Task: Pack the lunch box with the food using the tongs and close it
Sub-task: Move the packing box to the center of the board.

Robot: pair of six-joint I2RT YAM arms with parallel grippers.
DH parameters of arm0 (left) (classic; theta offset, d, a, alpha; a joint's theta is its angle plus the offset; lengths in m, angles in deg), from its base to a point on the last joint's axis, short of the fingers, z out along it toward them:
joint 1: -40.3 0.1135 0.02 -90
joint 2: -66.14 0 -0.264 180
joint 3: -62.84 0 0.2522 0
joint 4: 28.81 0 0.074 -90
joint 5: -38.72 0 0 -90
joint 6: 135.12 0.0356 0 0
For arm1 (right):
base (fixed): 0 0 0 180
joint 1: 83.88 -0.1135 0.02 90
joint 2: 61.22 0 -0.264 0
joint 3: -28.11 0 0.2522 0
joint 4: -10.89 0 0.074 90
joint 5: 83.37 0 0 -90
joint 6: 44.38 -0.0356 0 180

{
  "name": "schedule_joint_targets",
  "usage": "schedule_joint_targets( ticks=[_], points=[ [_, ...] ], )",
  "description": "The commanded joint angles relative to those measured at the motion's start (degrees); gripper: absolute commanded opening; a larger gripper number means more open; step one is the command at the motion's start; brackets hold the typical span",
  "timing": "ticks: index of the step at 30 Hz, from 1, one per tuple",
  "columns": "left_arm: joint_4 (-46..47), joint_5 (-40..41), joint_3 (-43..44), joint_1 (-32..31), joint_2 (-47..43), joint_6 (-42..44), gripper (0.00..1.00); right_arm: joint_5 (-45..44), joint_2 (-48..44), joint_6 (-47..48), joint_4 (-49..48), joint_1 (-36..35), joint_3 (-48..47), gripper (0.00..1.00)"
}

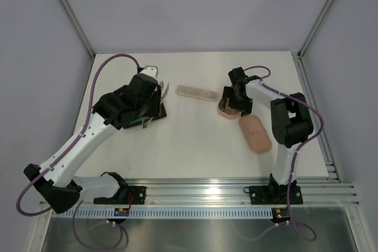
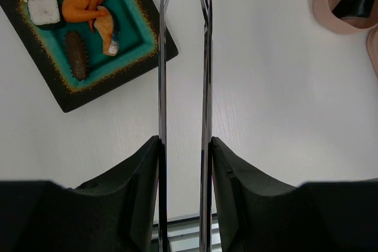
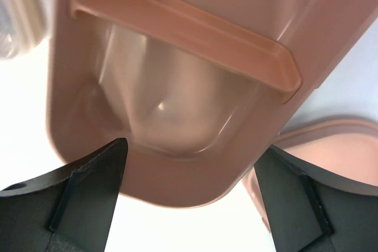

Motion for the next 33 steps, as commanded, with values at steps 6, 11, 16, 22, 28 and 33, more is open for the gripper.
schedule_joint_targets(
  ticks=[6,11,16,22,28,33],
  points=[
    [2.4,-2.31,0.01,7.88,2.96,1.5,0.41,0.59,-5.59,0.66,0.08,-5.29,0.67,0.94],
    [3.55,-4.15,-0.43,12.71,3.14,1.41,0.43,2.07,-6.64,2.5,1.23,-6.26,0.23,0.94],
    [3.81,-5.29,-0.78,16.84,4.46,1.94,0.47,3.57,-7.35,3.56,2.02,-6.26,-0.12,0.94],
    [4.78,-6.7,-1.66,20.18,6.21,1.94,0.49,1.21,-10.85,1.64,2.81,-7.4,1.72,0.99],
    [5.57,-5.65,-1.92,21.86,8.32,0.63,0.49,-3.54,-19.37,0.14,3.51,-7.32,2.69,0.99],
    [6.27,-3.72,-2.01,22.3,10.95,-1.48,0.49,-2.75,-25.88,-1.71,2.46,-7.32,5.23,1.0]
  ],
)
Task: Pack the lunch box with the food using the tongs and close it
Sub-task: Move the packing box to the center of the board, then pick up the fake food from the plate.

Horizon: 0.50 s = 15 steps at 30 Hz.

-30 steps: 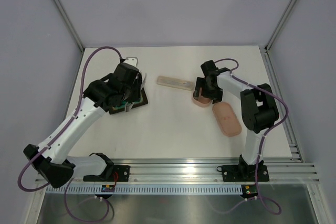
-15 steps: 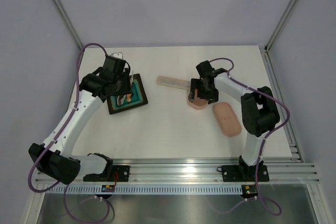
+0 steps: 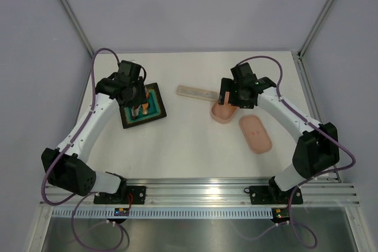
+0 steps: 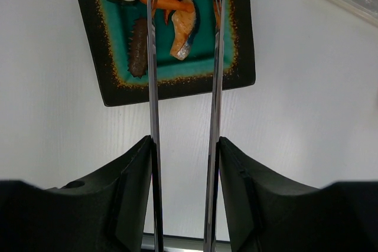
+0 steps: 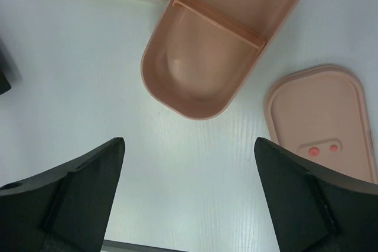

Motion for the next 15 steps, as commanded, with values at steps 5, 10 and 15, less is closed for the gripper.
schedule_joint_targets(
  ticks=[5,10,15],
  points=[
    [4.18,2.01,-0.56,0.7,2.62,-2.87,0.5,-2.54,-8.27,-2.11,1.21,-0.47,3.61,0.99],
    [4.09,3.07,-1.62,0.88,3.15,-3.31,0.5,-3.6,-12.22,-2.19,3.33,-0.39,5.46,0.99],
    [2.69,5.09,-1.8,0.97,4.2,-4.54,0.49,-2.9,-13.99,-2.54,4.21,-0.48,6.86,0.99]
  ],
)
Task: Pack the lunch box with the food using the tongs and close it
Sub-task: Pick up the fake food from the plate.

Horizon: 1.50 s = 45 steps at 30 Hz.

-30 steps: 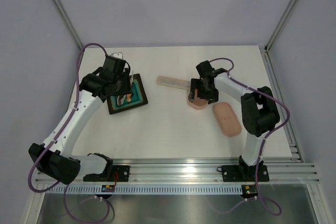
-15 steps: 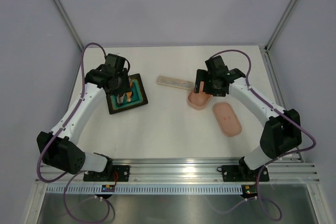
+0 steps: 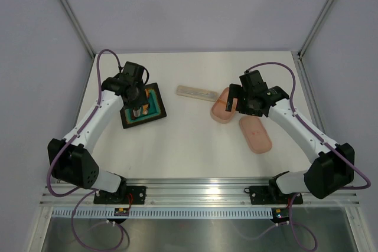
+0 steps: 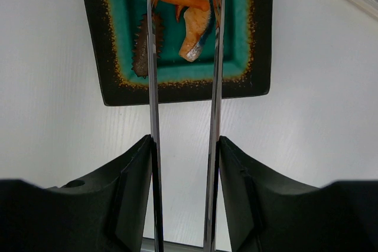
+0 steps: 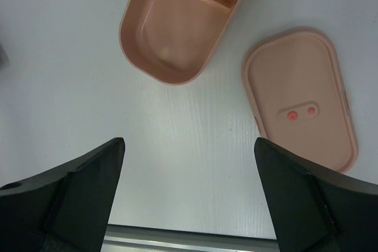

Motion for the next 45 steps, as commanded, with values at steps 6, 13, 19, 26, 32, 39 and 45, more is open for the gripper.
schedule_joint_targets(
  ticks=[6,13,19,26,32,39,45],
  points=[
    [-0.16,4.2,-1.65,0.49,-1.66,-1.66,0.49,-1.26,-3.02,-0.38,2.77,-0.37,0.48,0.99],
    [-2.45,2.18,-4.2,0.49,-4.48,-1.22,0.49,-0.64,-3.11,-0.2,4.44,-0.45,0.13,0.99],
    [-1.83,1.48,-8.86,0.49,-6.85,-1.66,0.49,0.59,-1.97,0.32,5.23,-0.45,-0.04,1.0],
    [-1.65,2.7,-10.53,0.49,-6.24,-1.05,0.5,1.03,-1.0,1.03,5.85,-0.37,-0.48,0.99],
    [-0.43,1.75,-12.73,0.58,-6.59,-1.22,0.45,0.94,-1.0,0.76,5.5,-0.45,-0.57,1.0],
    [-0.42,0.51,-12.64,0.49,-7.9,-1.13,0.31,0.5,-1.61,0.5,5.32,-0.37,0.31,1.0],
    [-2.97,-2.73,-7.82,0.49,-12.21,2.28,0.22,-0.99,-3.63,0.59,6.2,-0.45,1.1,1.0]
  ],
)
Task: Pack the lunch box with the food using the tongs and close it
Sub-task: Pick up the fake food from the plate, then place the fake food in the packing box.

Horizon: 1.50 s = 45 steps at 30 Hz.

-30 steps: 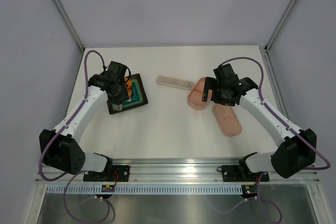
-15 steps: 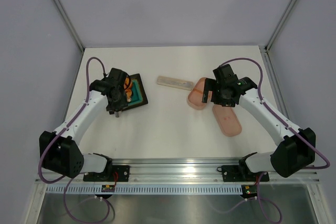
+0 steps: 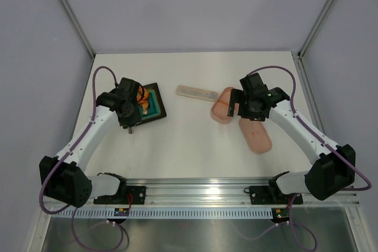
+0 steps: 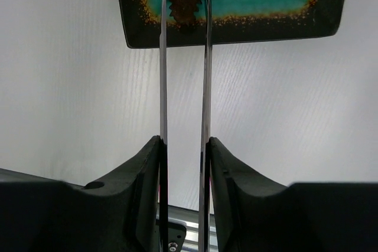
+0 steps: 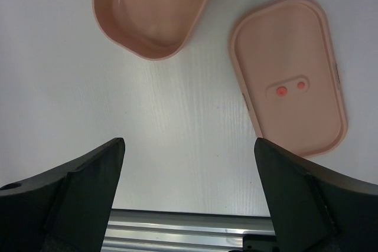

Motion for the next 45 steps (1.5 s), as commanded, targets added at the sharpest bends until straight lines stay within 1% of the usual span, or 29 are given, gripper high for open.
schedule_joint_targets(
  ticks=[1,2,4,7,9,12,13,17,18,19,22,25,30,34,39,45],
  points=[
    [-0.24,-3.41,5.94,0.14,-4.78,4.04,0.21,-1.41,-2.89,0.5,1.28,-0.37,0.29,1.0],
    [-2.25,-3.68,7.16,0.05,-4.96,5.44,0.21,-1.76,-3.5,0.33,1.37,-0.37,0.2,0.99],
    [-4.8,-4.47,10.59,-0.65,-5.31,7.55,0.17,-4.13,-4.64,-0.64,1.9,-0.37,-0.15,1.0],
    [-5.87,-6.23,13.58,-2.05,-5.49,8.71,0.14,-5.19,-5.27,-1.34,1.2,-0.28,-0.24,0.99],
    [-6.05,-8.6,14.91,-4.16,-5.4,8.8,0.14,-5.88,-5.01,-1.34,1.72,-0.19,-0.67,0.99],
    [-5.78,-9.4,17.54,-8.55,-4.44,8.36,0.14,-7.56,-5.09,-1.43,2.78,0.77,-1.55,0.99],
    [-5.26,-9.4,18.24,-11.35,-3.91,7.92,0.14,-7.82,-5.7,-1.17,2.87,1.3,-1.56,0.99],
    [-3.33,-10.27,22.54,-17.96,-0.66,6.95,0.14,-5.46,-7.81,0.06,3.13,6.83,-1.03,0.99],
    [-2.89,-10.63,23.34,-19.01,0.91,6.78,0.14,-4.67,-8.17,0.41,3.22,9.89,-0.86,1.0],
    [-1.92,-11.24,24.04,-21.11,1.8,6.6,0.14,-3.96,-9.04,1.02,3.31,11.4,-0.42,1.0],
    [0.01,-12.56,26.68,-24.54,5.22,6.51,0.14,-2.11,-10.89,2.34,3.66,16.31,0.2,1.0],
    [1.77,-12.91,29.76,-27.88,9.09,7.13,0.13,-2.02,-11.94,2.87,4.36,18.44,0.55,1.0],
    [3.09,-13.0,35.64,-32.2,15.6,7.57,0.13,-2.46,-13.7,2.08,4.27,19.32,1.78,0.99],
    [4.76,-13.79,36.97,-33.69,19.81,7.74,0.14,-2.11,-14.06,1.91,4.62,19.41,2.13,0.99],
    [6.61,-13.79,37.94,-33.96,22.81,8.18,0.14,-0.8,-14.15,1.64,3.92,19.41,2.75,0.99],
    [8.45,-13.27,37.59,-33.96,25.97,7.92,0.18,-0.53,-13.97,1.99,3.48,19.41,3.19,1.0]
  ],
)
